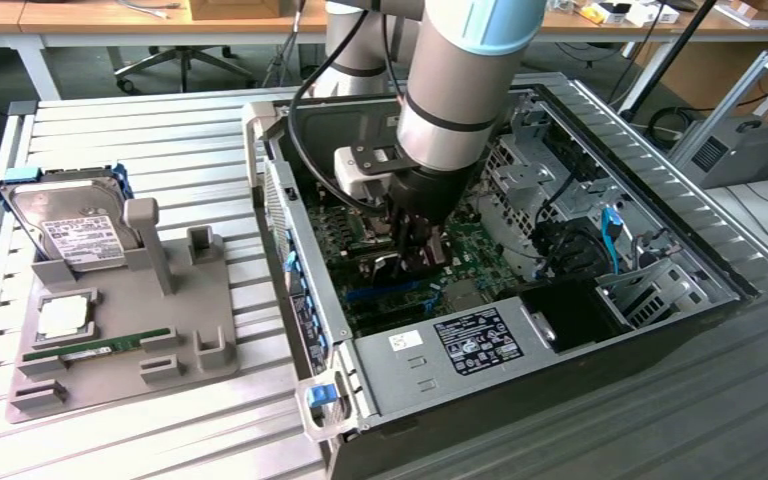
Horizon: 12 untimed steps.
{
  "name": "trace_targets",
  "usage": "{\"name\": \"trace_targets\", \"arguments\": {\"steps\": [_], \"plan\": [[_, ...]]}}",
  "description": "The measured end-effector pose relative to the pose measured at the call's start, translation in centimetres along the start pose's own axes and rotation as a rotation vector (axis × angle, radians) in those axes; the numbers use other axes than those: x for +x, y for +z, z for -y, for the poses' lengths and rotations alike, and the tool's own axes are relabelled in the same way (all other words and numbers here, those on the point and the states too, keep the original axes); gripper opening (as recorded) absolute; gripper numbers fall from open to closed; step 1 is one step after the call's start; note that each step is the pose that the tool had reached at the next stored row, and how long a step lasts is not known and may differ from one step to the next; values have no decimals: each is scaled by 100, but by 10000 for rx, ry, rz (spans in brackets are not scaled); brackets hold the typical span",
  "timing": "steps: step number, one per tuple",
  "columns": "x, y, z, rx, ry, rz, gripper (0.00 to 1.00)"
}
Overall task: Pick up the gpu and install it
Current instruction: 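Insert the gpu into the slot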
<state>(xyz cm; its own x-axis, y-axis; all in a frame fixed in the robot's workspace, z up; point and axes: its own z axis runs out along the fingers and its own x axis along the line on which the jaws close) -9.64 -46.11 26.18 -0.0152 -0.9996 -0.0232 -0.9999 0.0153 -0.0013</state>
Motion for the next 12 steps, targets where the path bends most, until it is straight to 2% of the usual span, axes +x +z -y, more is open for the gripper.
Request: {"name": "trace_targets", "arguments": {"steps": [12], "plan": [[15, 0, 0, 0, 1, 12, 27]]}}
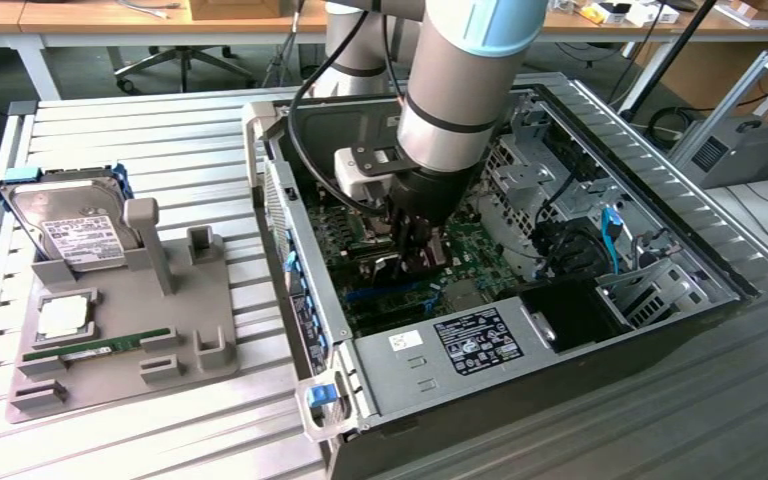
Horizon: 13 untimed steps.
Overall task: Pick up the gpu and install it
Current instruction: 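Insert the gpu into the slot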
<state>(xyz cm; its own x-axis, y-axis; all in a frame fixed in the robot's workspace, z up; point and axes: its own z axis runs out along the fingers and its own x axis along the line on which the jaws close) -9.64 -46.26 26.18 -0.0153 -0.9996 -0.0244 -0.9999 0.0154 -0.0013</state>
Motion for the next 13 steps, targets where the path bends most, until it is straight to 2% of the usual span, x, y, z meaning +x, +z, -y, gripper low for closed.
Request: {"name": "trace_targets", "arguments": {"steps": [13], "plan": [[1, 32, 0, 1, -1, 5, 27]]}}
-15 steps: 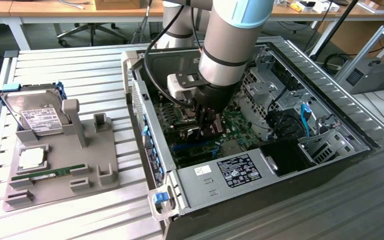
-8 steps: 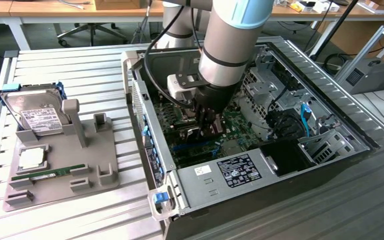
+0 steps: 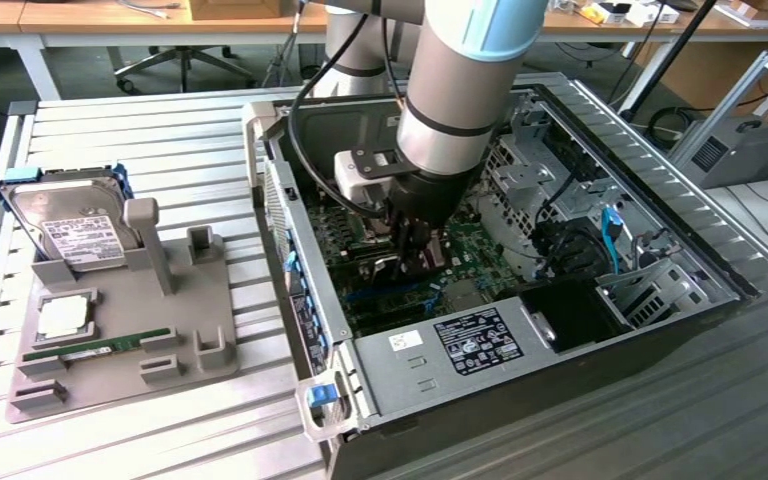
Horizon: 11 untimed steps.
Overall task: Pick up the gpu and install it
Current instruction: 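Insert the gpu into the slot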
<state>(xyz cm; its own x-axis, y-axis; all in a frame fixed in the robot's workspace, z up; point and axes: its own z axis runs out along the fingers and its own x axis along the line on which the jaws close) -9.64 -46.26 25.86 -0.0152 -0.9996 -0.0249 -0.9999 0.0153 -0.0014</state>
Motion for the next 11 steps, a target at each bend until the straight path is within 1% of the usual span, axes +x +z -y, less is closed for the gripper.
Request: {"name": "trace_targets", "arguments": {"steps": [11], "plan": [[0, 2, 0, 1, 67, 5, 27]]}}
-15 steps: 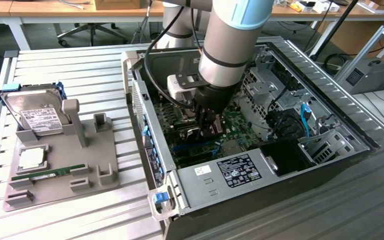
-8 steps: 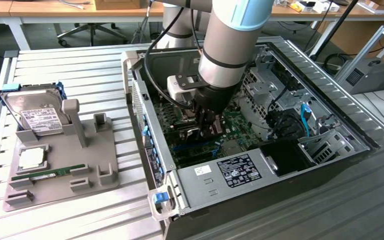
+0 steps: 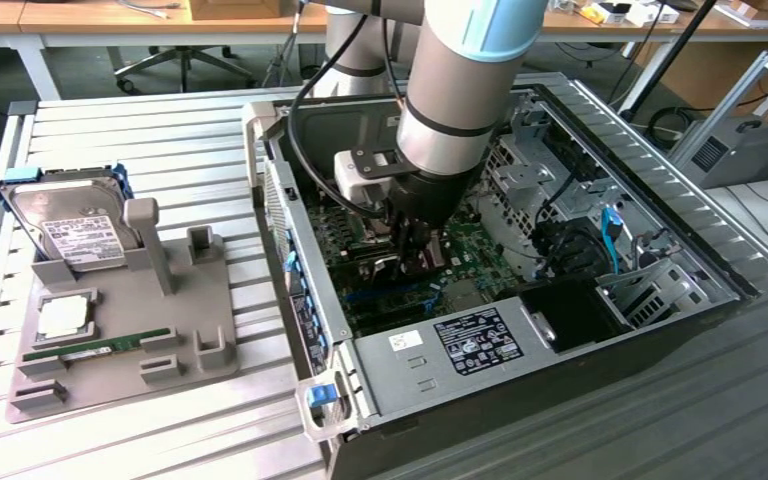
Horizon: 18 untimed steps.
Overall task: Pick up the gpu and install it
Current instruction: 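Insert the gpu into the slot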
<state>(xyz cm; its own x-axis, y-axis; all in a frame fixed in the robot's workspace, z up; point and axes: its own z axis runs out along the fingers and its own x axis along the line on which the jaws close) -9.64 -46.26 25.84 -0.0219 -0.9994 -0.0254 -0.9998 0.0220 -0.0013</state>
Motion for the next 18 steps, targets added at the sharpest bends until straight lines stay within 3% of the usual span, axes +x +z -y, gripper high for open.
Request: {"name": "trace_targets", "arguments": {"steps": [18], "plan": [[0, 0, -13, 3, 125, 12, 27]]}}
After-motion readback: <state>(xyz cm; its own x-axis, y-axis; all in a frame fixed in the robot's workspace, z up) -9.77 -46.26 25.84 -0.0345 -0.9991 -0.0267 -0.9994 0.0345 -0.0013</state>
